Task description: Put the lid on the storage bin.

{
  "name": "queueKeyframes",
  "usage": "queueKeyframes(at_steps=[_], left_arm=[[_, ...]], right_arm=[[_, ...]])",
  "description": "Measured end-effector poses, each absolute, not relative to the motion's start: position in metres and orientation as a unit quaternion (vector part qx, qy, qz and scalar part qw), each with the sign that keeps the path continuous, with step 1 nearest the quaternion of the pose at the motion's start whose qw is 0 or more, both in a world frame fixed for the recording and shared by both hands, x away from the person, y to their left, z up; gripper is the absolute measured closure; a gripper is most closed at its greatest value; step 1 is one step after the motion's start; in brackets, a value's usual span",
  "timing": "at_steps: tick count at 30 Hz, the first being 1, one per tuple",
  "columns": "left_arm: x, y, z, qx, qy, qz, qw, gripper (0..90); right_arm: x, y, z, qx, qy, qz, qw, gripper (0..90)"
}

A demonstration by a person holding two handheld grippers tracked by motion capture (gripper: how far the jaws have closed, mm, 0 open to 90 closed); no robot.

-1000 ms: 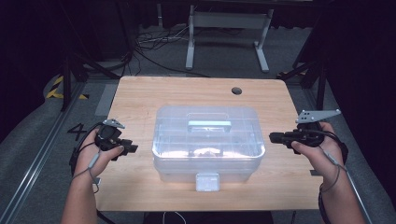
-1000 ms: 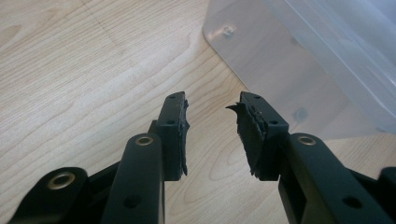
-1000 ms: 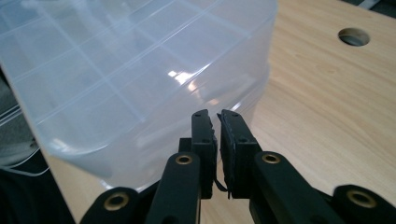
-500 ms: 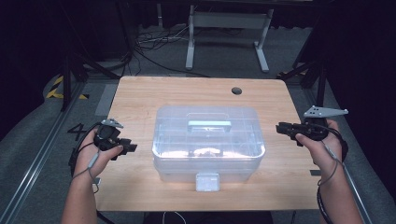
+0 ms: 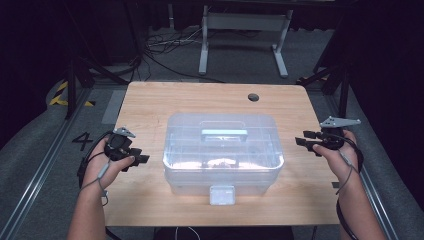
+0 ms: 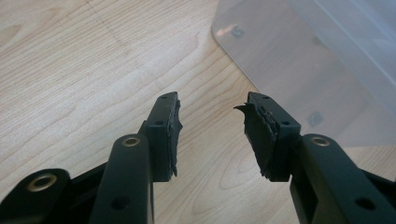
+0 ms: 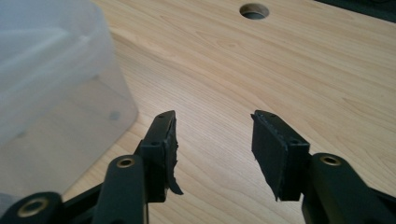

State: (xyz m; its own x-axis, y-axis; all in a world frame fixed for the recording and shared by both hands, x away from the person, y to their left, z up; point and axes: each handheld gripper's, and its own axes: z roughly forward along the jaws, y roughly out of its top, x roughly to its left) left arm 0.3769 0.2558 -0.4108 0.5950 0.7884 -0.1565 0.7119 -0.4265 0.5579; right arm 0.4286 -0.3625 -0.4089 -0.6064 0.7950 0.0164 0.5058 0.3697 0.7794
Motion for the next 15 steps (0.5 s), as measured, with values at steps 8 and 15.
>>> queueKeyframes(at_steps=[8, 15], left_arm=[[0.380, 0.256, -0.418, 0.842, 0.442, 0.066, 0.303, 53.4], [0.382, 0.254, -0.422, 0.843, 0.440, 0.063, 0.302, 52.6]], right_arm=[[0.440, -0.367, -0.430, 0.411, 0.813, 0.363, 0.197, 41.9], [0.448, -0.371, -0.448, 0.413, 0.809, 0.369, 0.196, 38.0]])
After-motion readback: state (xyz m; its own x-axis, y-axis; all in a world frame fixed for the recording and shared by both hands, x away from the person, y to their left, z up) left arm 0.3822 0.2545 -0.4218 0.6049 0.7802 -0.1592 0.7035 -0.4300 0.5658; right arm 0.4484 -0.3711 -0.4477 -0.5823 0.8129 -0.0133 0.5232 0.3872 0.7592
